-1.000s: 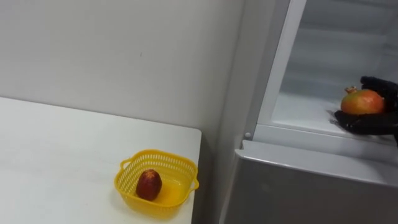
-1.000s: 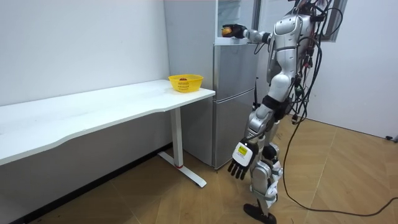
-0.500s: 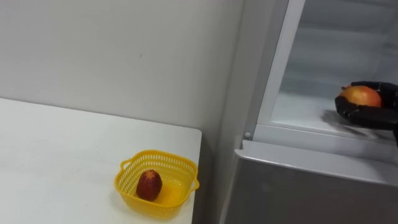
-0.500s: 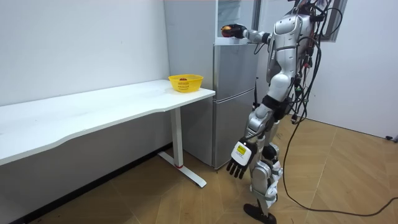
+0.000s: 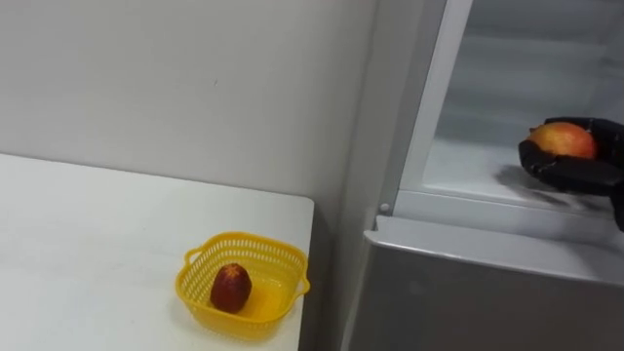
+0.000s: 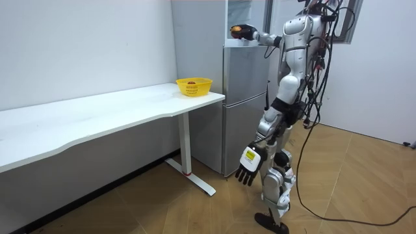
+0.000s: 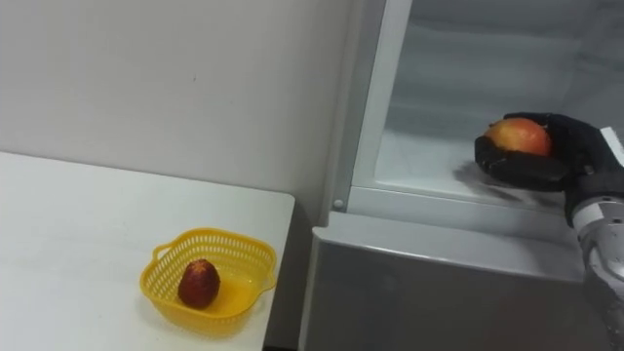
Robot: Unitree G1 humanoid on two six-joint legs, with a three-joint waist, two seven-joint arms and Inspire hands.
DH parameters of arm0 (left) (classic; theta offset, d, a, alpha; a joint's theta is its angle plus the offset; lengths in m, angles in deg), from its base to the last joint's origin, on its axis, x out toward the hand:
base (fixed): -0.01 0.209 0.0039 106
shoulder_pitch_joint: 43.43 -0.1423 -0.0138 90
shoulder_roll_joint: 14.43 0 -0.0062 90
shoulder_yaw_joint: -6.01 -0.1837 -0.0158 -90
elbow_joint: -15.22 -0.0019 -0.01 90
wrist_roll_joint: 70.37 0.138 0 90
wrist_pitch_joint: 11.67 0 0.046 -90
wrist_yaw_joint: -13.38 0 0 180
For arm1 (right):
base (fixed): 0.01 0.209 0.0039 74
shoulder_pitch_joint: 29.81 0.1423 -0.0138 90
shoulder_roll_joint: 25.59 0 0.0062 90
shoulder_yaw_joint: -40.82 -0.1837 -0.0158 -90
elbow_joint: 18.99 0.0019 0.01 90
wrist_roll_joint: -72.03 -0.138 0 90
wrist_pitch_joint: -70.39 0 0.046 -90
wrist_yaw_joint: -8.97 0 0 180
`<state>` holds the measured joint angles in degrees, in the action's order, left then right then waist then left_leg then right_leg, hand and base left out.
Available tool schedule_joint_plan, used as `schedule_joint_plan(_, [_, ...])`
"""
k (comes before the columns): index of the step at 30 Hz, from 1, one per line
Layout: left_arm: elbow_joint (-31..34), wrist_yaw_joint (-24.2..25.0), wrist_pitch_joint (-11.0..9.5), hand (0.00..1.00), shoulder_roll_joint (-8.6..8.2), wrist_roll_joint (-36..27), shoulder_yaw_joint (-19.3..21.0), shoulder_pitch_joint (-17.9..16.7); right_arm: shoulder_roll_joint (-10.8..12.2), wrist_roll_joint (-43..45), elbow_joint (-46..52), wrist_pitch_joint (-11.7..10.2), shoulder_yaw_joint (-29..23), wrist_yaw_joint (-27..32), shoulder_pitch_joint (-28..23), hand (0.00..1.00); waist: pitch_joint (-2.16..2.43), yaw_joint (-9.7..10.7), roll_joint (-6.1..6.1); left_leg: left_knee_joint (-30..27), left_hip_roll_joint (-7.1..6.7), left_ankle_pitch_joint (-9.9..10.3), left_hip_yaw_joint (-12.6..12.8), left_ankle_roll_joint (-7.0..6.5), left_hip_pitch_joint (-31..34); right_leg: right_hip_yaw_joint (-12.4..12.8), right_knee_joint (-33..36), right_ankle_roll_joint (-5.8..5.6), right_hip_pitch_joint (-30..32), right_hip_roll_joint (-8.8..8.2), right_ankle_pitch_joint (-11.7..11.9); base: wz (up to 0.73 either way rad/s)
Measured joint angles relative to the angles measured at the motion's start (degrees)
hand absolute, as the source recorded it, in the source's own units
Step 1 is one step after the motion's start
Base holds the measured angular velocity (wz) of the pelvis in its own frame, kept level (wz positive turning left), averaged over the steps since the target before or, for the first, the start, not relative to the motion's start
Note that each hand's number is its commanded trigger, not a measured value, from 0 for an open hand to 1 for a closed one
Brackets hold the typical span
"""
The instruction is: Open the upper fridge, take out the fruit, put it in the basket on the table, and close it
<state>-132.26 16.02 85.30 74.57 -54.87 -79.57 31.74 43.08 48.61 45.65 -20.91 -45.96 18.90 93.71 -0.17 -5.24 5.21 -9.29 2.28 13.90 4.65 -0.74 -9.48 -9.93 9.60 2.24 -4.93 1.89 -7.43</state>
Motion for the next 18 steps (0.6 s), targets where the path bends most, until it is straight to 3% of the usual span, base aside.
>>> schedule_joint_plan(6, [-0.5,-1.4,-0.8,0.00,-0.74,0.3,0.3,-0.3,4.2,0.9,17.4,0.1,-0.1,1.8,-5.8,1.00,0.11,0.2,-0.34,-0.2,0.08,0.0,-0.2,0.01,0.7,-0.1,-0.1,0.00,0.6,0.13,0.0,0.01])
schedule_joint_plan(11, [-2.3,-2.3,-2.4,0.00,-1.65,0.2,0.3,-0.6,5.7,4.6,30.5,-0.1,-1.2,3.0,-10.2,1.00,0.60,0.2,-1.57,-0.2,0.07,0.0,-0.6,0.00,0.7,0.1,-0.2,-0.01,0.5,-0.37,0.0,0.03])
schedule_joint_plan(18, [-3.2,-2.5,-3.7,0.00,-3.10,-0.1,0.5,-1.1,7.9,7.3,43.2,-1.5,-3.7,3.6,-13.3,1.00,0.20,0.9,-2.38,-0.1,0.08,0.0,-0.1,0.02,-0.3,1.1,-1.0,-0.03,-0.7,-0.20,0.0,-0.04])
